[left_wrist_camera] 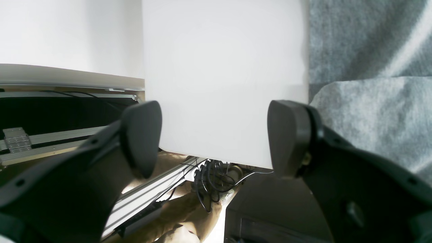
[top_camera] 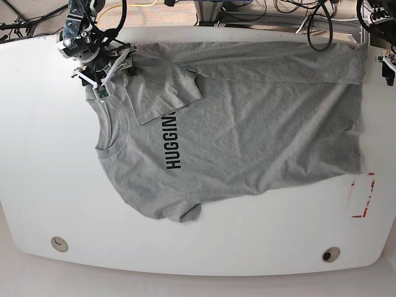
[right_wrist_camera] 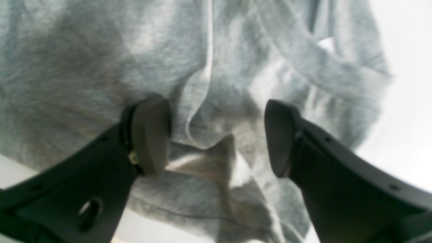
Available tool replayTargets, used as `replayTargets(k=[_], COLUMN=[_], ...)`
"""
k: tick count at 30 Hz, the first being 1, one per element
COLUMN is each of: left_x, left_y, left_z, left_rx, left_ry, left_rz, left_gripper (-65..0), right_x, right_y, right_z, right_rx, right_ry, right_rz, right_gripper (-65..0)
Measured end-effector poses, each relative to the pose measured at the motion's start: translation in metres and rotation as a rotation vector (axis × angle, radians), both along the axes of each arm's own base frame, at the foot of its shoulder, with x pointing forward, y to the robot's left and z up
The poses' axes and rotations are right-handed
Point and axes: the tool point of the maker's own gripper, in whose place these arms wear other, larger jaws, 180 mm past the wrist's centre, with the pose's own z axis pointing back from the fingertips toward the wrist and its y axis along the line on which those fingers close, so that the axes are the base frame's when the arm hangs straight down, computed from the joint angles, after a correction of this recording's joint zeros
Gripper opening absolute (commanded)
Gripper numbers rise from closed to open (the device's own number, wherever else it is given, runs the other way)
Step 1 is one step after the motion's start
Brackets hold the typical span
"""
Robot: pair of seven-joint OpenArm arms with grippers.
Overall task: Fold the T-shirt properly
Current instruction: 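Move the right gripper to the shirt's shoulder seam near the collar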
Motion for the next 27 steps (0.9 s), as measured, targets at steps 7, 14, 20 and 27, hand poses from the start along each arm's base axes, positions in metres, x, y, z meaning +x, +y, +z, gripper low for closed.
replayTargets(k=[7,14,20,27], left_x=[0.0,0.0,0.0001,0.0023], left_y=[0.0,0.0002,0.0001,-0.0036], left_z=[0.0,0.0001,0.0001,-0.0025], left_rx=[0.0,0.001,0.001,-0.002], left_ry=[0.0,0.0,0.0,0.008], left_rz=[0.0,0.0,0.0,-0.015], left_gripper=[-20.6,-20.6,-20.6,-20.0], right_x=[0.0004,-0.0017,-0.0016,-0.0008], right_y=[0.0043,0.0052,0.0051,0.0053], right_z=[0.0002,-0.0008,-0.0007,-0.0004], right_rx=[0.015,0.017,0.016,0.017], right_ry=[-0.003,0.002,0.002,0.0], right_rz=[0.008,0.008,0.007,0.008], right_gripper=[-34.1,-34.9,-55.5,-65.0])
